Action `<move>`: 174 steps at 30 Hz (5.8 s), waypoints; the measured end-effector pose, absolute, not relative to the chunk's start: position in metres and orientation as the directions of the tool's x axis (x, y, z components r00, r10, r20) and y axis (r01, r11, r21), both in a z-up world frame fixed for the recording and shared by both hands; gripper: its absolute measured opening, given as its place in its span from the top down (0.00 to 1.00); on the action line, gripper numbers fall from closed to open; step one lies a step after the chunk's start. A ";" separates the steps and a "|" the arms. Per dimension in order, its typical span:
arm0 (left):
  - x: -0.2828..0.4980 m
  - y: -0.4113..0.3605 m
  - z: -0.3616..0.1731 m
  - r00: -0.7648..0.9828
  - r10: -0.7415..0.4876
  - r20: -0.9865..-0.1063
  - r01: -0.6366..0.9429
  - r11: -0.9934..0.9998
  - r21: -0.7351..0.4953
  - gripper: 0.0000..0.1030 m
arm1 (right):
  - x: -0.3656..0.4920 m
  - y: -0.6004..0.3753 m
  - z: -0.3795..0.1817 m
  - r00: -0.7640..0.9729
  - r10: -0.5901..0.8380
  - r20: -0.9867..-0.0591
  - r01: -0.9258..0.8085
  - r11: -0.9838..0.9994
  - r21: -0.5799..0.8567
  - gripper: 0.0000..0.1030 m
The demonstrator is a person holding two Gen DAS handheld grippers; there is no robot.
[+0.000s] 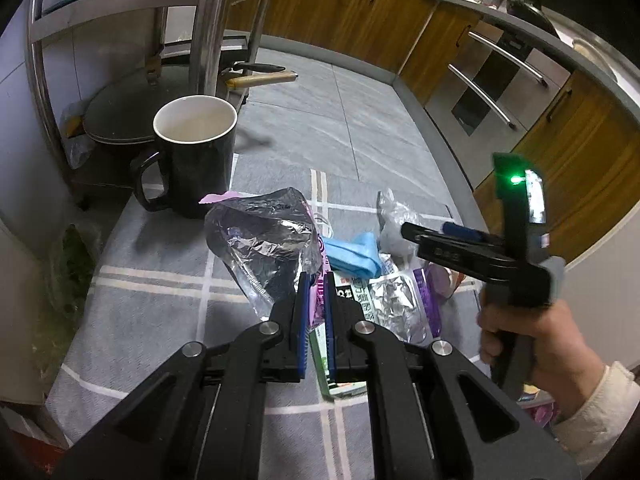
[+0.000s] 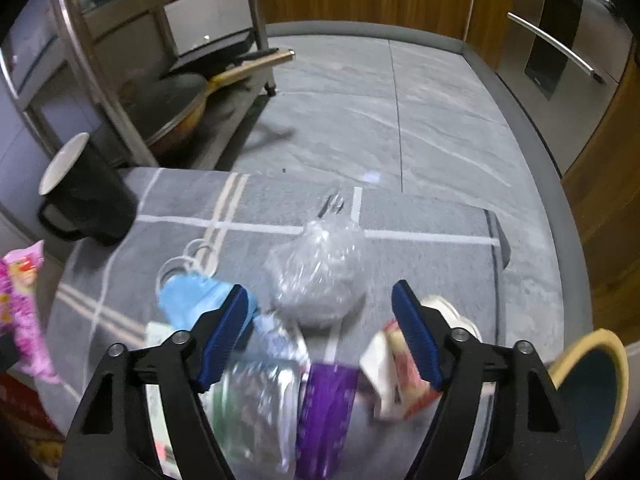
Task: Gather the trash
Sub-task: 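Grasp the clear plastic bag with the right gripper and lift it, then carry the packet to the bin and open the left gripper while the right drops the plastic bag, then grasp the blue face mask with the left gripper and lift it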
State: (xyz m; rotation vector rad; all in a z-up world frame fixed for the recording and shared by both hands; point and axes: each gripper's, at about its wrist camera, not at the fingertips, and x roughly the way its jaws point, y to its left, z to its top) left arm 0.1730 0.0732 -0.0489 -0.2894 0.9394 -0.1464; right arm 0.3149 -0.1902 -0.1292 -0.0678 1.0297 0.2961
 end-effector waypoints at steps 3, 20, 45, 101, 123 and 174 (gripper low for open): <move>0.177 0.072 -0.050 0.582 -0.251 -0.773 -0.004 0.950 -0.311 0.94 | 0.321 -0.190 -0.137 0.467 0.215 -0.857 -0.275 0.957 0.091 0.49; 0.173 0.053 -0.021 0.622 -0.294 -0.725 0.035 0.936 -0.349 0.94 | 0.280 -0.231 -0.061 0.574 0.332 -0.749 -0.289 0.937 0.194 0.78; 0.158 -0.088 0.010 0.557 -0.485 -0.674 0.318 0.875 -0.367 0.94 | 0.140 -0.386 -0.016 0.703 0.244 -0.669 -0.165 0.970 0.179 0.78; 0.146 -0.250 -0.079 0.236 -0.554 -0.798 0.567 0.746 -0.350 0.58 | 0.112 -0.489 -0.095 0.543 0.130 -0.829 -0.010 0.989 0.149 0.56; 0.170 -0.134 -0.060 0.385 -0.474 -0.792 0.415 0.855 -0.310 0.46 | 0.132 -0.443 -0.072 0.588 0.202 -0.783 -0.065 0.977 0.203 0.40; 0.266 -0.001 -0.084 0.579 -0.246 -0.777 0.145 0.969 -0.199 0.95 | 0.262 -0.308 -0.139 0.417 0.372 -0.829 0.112 0.884 0.453 0.29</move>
